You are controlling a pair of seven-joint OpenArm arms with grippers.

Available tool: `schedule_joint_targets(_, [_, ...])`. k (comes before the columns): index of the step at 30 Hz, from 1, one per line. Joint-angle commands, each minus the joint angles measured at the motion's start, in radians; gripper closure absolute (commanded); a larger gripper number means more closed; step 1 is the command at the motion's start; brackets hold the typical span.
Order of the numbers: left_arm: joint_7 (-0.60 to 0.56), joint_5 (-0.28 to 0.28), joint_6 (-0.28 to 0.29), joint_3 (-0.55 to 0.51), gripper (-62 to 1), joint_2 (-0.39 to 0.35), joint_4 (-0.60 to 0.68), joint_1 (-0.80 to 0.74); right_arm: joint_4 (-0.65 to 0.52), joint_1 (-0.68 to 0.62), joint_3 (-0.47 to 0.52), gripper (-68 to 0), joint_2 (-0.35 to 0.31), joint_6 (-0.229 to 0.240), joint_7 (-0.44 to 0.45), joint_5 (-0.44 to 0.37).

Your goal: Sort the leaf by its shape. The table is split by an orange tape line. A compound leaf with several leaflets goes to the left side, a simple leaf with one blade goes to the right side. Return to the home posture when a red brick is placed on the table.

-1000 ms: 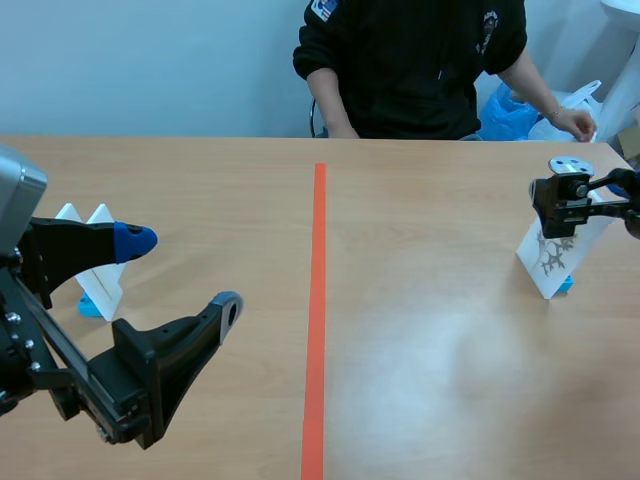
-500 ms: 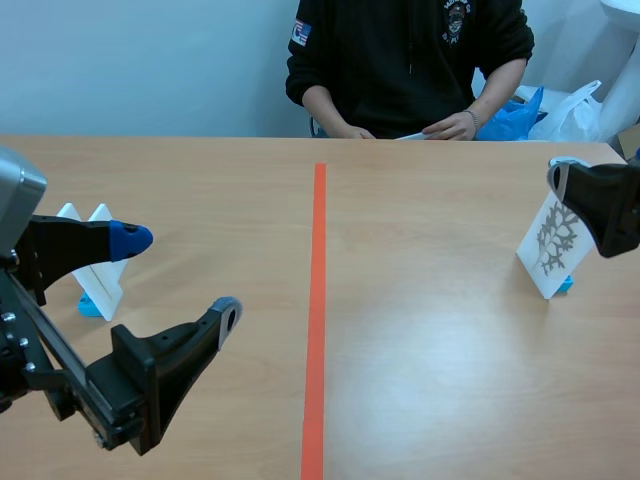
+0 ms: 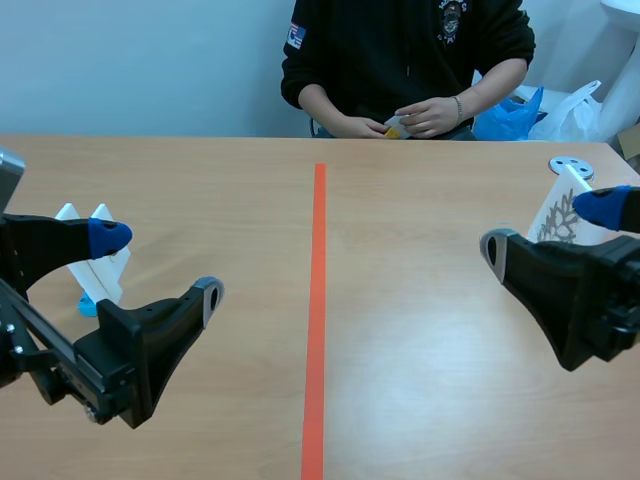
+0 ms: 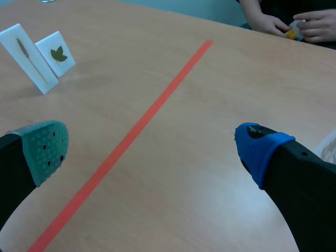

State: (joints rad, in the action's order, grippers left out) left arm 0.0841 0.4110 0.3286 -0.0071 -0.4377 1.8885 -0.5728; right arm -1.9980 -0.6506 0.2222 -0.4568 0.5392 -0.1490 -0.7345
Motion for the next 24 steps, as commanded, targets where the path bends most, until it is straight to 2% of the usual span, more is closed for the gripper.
schedule_joint_targets(1, [-0.008, 0.019, -0.002, -0.001, -62.3, 0.002, 0.003, 0.003, 0.013, 0.015, 0.002, -67.1, -0.014, 0.0, 0.013, 0.006])
schedule_joint_targets(24, [-0.007, 0.019, -0.001, -0.001, -62.3, 0.002, 0.003, 0.003, 0.013, 0.016, 0.001, -67.1, -0.014, -0.018, 0.022, 0.028])
